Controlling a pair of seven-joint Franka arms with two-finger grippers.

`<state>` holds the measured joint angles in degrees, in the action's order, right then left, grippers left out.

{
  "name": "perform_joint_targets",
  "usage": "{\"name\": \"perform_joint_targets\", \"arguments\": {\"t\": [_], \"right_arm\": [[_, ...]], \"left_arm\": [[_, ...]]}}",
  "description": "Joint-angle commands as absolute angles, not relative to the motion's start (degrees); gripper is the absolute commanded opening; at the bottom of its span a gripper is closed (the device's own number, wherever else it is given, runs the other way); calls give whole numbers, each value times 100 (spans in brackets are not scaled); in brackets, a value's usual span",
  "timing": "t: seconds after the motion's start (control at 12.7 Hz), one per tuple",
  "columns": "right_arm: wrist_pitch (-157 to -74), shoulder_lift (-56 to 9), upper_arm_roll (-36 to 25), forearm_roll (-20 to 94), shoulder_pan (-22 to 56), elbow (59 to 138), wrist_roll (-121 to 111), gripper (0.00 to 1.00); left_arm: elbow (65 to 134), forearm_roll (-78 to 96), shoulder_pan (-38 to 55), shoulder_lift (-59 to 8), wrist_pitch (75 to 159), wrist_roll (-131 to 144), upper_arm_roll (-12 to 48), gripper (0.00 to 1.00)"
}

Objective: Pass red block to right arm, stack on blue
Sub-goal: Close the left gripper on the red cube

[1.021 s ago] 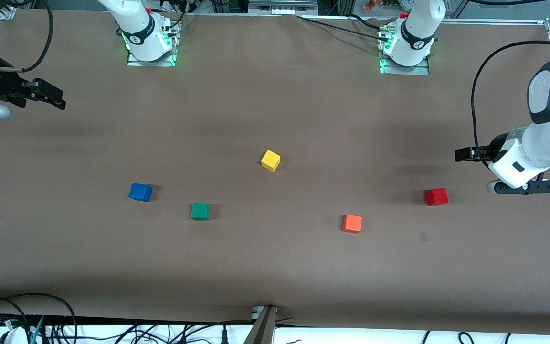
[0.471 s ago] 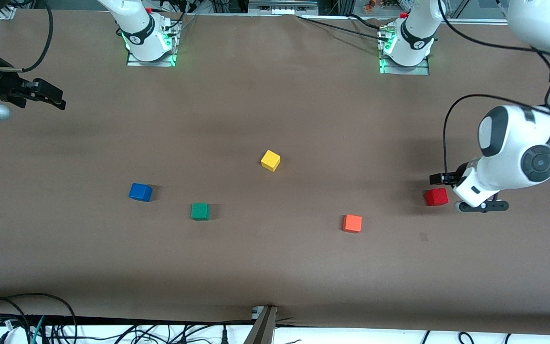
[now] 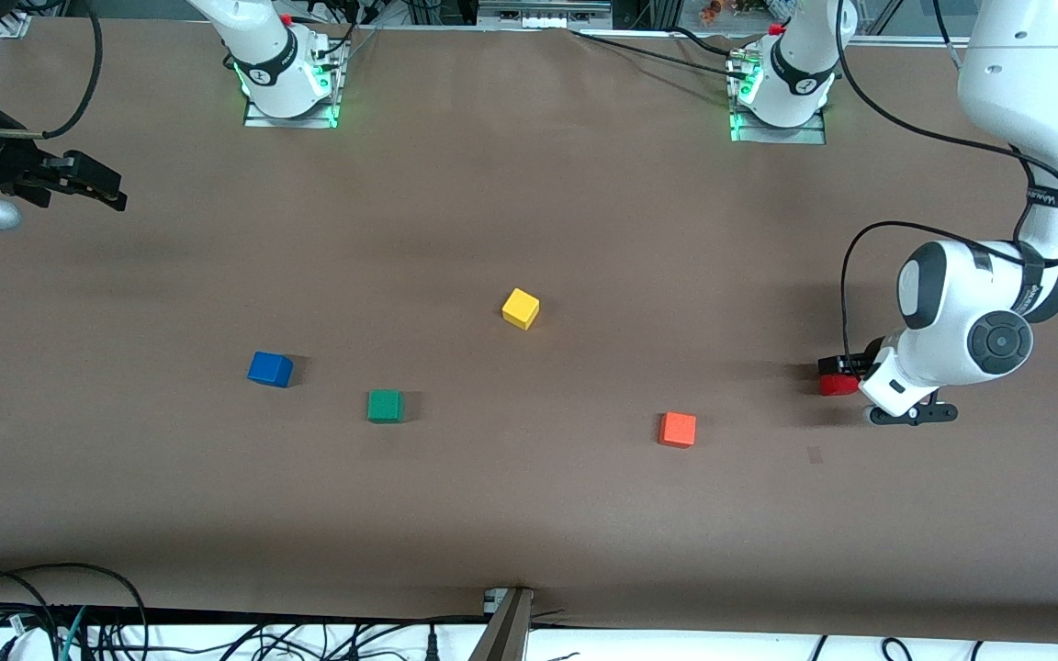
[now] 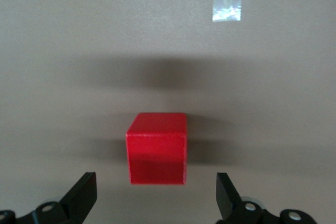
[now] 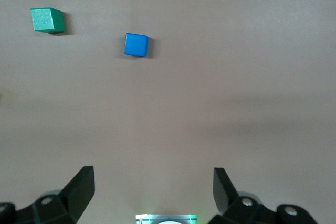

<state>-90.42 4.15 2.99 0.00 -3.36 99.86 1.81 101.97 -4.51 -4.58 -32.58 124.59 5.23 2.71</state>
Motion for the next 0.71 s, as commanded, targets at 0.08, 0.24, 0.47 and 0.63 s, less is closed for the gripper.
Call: {"name": "perform_joint_targets", "arguments": {"t": [0.08, 0.24, 0.47, 0.63], "right_arm": [[-9053, 457, 334, 0, -378, 10019, 141, 100], [-9053, 466, 334, 0, -378, 10011, 141, 100], [-9061, 466, 334, 0, -378, 10020, 141, 100], [-9053, 457, 334, 0, -378, 10011, 141, 100]], "left_arm": [[10116, -571, -466, -3471, 12762, 545, 272, 100], [10116, -571, -466, -3480, 12762, 554, 272, 100], [10116, -571, -466, -3533, 12771, 545, 272, 100], [10142, -571, -466, -3524, 12762, 545, 272, 86]]}}
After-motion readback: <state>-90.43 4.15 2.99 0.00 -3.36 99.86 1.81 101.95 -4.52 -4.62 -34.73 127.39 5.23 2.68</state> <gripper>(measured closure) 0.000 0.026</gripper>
